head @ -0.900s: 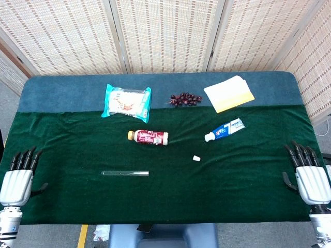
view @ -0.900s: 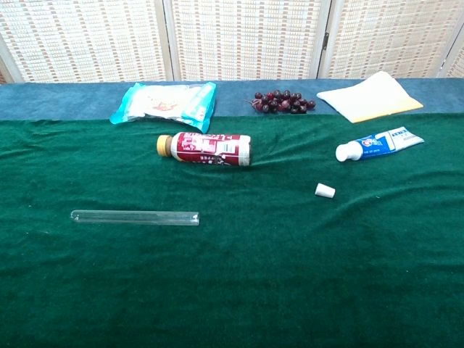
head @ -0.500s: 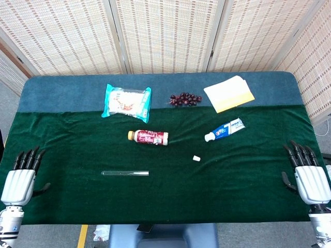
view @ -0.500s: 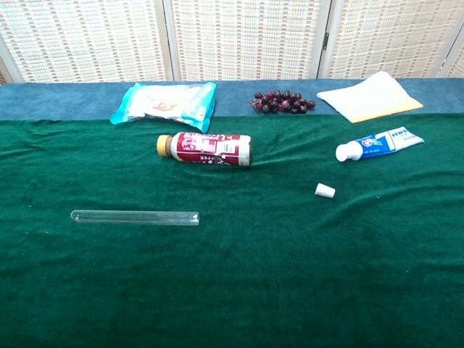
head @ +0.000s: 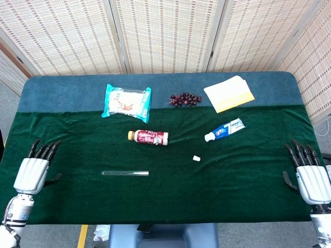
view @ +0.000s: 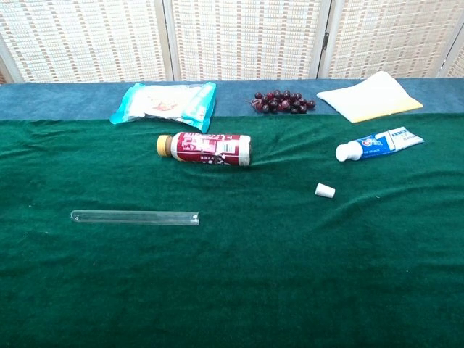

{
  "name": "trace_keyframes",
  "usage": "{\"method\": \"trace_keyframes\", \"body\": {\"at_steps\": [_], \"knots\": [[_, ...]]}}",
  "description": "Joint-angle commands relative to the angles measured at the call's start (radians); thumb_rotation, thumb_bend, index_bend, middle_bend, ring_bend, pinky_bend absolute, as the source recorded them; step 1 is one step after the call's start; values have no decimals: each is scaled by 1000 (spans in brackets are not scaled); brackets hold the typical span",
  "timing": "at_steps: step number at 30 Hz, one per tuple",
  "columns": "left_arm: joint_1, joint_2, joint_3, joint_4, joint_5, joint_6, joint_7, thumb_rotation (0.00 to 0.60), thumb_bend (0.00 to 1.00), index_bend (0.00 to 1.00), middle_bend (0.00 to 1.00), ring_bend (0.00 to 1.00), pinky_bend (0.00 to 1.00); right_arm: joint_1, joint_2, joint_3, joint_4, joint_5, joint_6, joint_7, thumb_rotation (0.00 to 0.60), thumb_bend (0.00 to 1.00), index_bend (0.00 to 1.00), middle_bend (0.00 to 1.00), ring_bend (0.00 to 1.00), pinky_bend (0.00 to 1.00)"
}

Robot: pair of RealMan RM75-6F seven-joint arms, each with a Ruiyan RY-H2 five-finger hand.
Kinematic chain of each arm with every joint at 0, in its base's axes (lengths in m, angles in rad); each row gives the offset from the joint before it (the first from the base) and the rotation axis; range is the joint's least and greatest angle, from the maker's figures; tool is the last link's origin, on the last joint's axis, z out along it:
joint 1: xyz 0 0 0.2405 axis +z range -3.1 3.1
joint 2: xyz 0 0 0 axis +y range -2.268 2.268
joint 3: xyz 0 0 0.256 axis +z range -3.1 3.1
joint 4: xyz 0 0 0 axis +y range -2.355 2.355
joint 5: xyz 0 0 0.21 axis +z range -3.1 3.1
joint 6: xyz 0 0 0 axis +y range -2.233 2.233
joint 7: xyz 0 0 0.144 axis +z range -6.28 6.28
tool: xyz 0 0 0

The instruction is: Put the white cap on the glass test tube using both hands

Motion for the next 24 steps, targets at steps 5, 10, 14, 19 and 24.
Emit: {"method": "trace_keyframes", "body": {"at_steps": [5,10,14,19,24], "knots": [[-97,-29,-16,10,19,-110,38,600,214,258,620,598,570,2,2,1,3,0,-3,5,600,511,0,0,0,0],[-159,-63,-6,14,20,-201,49,600,236,362,870,821,767,5,3,2,8,4,-9,11,600,511,0,0,0,0],[-206,-106,-4,29,7,-266,55,600,251,379,951,891,777,8,2,3,12,6,-14,17,600,511,0,0,0,0],[-247,-161,3,49,-18,-323,90,600,251,388,998,945,819,8,1,2,17,9,-16,24,600,512,0,0,0,0],[-274,-207,13,63,-44,-358,120,600,250,409,1000,980,858,6,-1,0,24,14,-20,31,600,511,0,0,0,0]]}}
